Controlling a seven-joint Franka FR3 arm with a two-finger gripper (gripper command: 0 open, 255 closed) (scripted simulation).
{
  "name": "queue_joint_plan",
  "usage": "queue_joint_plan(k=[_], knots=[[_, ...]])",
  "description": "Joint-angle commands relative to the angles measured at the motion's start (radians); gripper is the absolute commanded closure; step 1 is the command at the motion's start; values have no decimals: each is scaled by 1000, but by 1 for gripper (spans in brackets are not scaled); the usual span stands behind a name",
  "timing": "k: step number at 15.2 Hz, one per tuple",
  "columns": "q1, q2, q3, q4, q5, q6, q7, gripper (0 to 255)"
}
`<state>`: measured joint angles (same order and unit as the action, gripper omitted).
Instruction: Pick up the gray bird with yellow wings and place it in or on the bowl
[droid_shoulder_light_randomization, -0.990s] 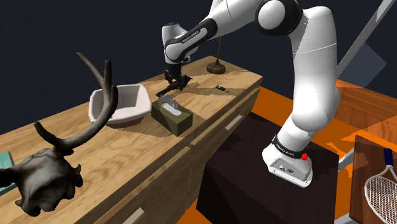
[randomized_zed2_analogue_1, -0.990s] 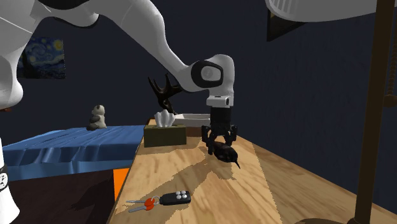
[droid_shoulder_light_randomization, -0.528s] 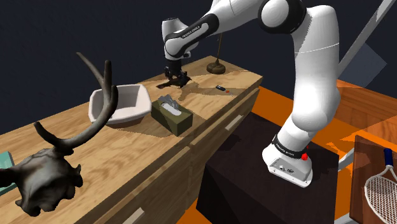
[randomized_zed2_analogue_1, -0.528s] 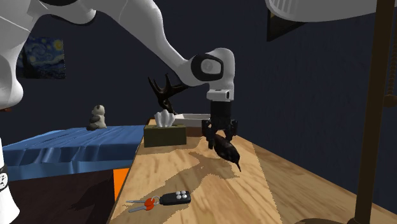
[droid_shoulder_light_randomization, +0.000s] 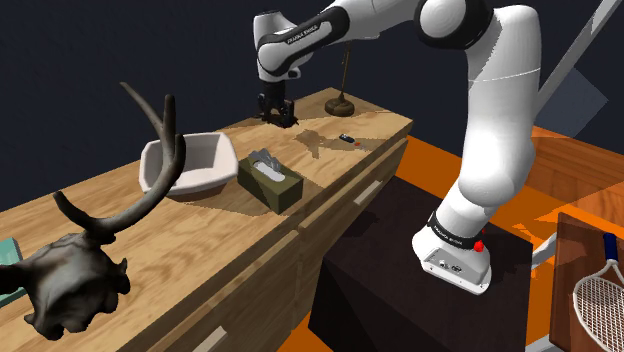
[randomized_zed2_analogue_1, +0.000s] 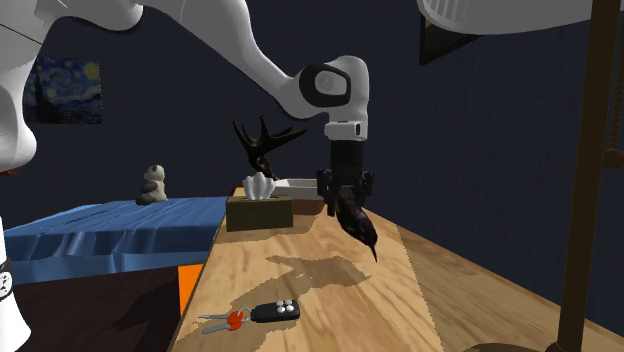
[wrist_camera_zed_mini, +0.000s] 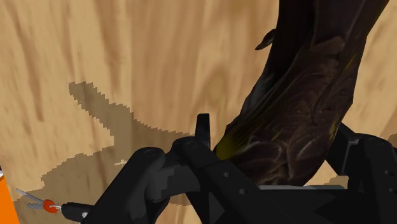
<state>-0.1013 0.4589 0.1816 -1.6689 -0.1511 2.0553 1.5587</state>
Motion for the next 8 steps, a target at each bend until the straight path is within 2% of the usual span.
queue_joint_plan(k=[1, 8], knots=[[-1, -11, 1, 13, 3, -24, -3, 255], [-2, -45, 6, 58, 13, -102, -13, 255]])
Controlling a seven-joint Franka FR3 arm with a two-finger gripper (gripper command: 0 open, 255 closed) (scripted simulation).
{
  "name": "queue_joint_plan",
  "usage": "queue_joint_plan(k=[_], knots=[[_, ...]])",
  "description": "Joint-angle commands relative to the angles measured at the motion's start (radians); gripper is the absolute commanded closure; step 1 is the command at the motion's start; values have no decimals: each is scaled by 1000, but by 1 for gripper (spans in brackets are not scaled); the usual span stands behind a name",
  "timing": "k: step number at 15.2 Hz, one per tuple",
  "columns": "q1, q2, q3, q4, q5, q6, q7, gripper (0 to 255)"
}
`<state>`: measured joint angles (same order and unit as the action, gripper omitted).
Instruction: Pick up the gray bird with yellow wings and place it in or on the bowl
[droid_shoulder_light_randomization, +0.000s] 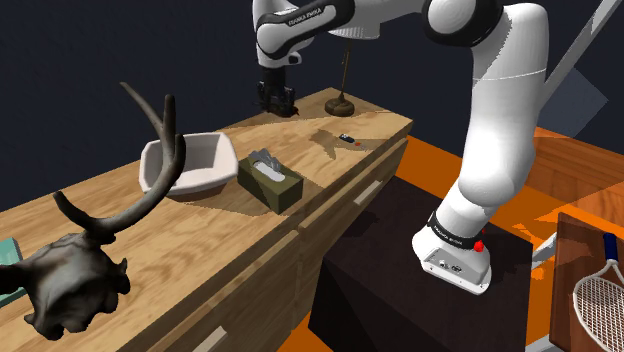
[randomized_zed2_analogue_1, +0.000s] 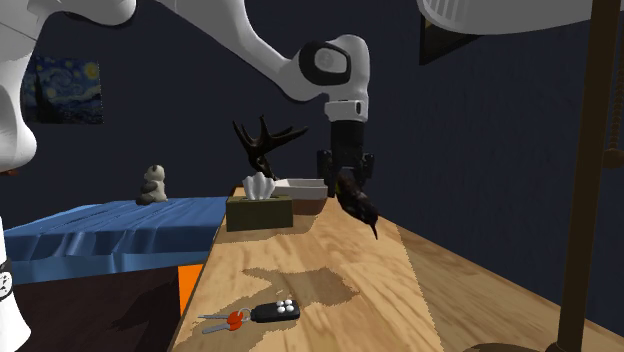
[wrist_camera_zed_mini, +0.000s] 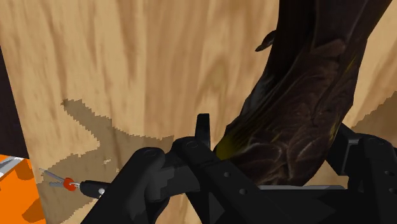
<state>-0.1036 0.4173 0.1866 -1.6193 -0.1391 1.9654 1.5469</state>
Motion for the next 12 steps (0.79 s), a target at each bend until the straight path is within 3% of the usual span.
queue_joint_plan(k=[1, 12], knots=[[0, -8, 1, 16, 2, -24, -2, 255], [2, -40, 5, 118, 13, -157, -14, 255]])
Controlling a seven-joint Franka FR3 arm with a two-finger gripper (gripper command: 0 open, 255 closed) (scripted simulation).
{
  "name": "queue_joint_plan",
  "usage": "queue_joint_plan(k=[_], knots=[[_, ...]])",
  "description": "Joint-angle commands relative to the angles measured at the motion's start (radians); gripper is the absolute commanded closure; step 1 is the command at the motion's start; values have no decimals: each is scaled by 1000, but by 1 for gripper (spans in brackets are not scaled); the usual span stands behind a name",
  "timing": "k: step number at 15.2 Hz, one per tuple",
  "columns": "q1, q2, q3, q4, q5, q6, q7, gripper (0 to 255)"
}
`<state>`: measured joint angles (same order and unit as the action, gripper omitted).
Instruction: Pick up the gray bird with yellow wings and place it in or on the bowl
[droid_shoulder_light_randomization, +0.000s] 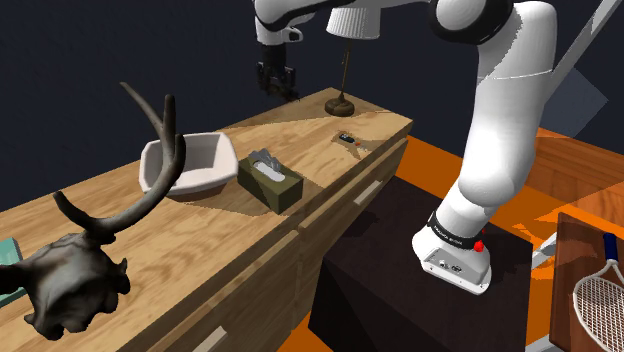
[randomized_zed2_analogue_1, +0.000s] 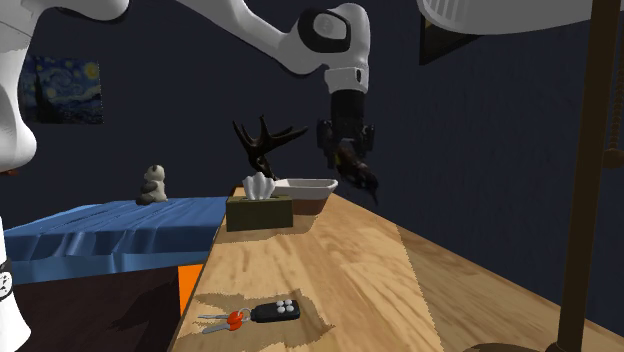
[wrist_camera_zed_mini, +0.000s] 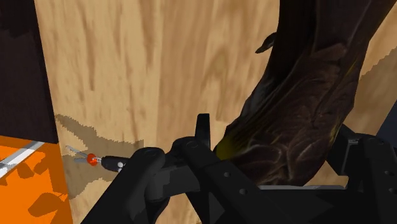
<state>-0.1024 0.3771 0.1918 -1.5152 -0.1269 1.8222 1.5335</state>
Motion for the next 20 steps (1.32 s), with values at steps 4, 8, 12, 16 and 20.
queue_joint_plan(k=[4, 8, 12, 16, 20], knots=[[45, 8, 20, 35, -4, -32, 61, 255], [107, 33, 44, 69, -12, -47, 144, 255], [173, 74, 65, 129, -24, -72, 225, 255], [244, 133, 83, 216, -39, -106, 304, 255], [322, 213, 95, 340, -58, -155, 377, 255]])
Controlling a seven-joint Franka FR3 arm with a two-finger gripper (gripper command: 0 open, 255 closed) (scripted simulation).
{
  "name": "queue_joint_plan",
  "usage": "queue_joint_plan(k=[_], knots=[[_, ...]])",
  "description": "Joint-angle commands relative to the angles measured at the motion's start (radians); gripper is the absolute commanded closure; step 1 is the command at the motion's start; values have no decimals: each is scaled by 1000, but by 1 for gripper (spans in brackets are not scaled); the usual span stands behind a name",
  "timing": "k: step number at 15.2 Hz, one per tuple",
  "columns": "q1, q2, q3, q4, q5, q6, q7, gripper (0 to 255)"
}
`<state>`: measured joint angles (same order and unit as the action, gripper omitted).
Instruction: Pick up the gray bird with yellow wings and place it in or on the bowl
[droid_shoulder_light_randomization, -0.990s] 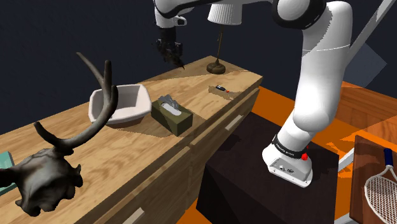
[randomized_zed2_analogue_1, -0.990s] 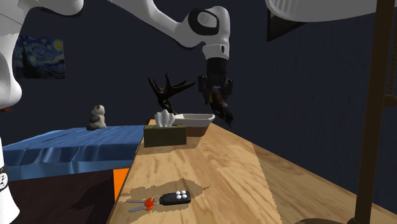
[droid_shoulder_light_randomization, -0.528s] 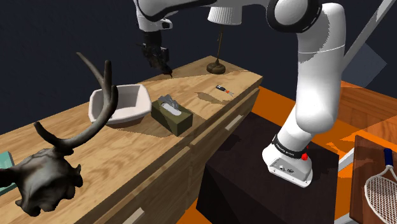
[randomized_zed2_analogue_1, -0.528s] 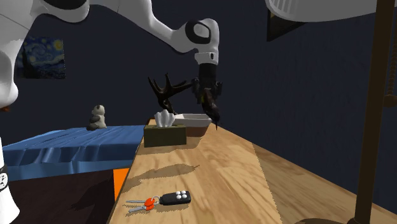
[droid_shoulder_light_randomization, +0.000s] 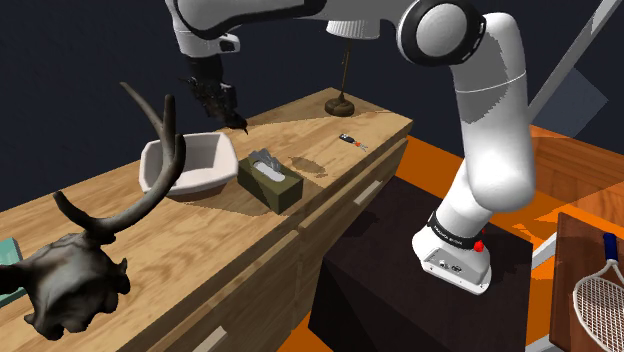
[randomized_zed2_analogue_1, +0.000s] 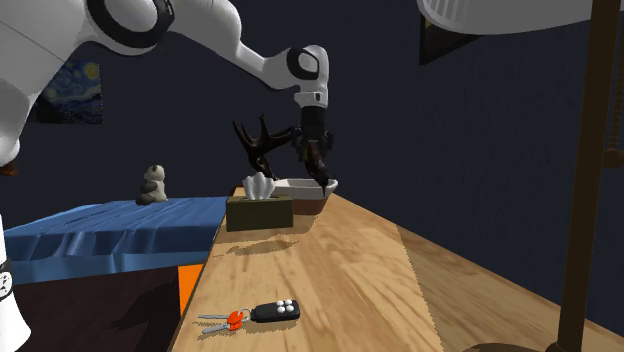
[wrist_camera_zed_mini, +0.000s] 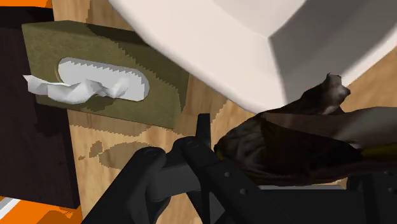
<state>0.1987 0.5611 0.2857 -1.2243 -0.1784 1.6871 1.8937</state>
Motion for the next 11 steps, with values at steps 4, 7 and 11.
queue_joint_plan(k=[4, 7, 11], knots=[[111, 141, 6, 231, -28, -93, 82, 255], [199, 277, 1, 467, -49, -192, 118, 255], [172, 239, 3, 406, -61, -148, 123, 0]])
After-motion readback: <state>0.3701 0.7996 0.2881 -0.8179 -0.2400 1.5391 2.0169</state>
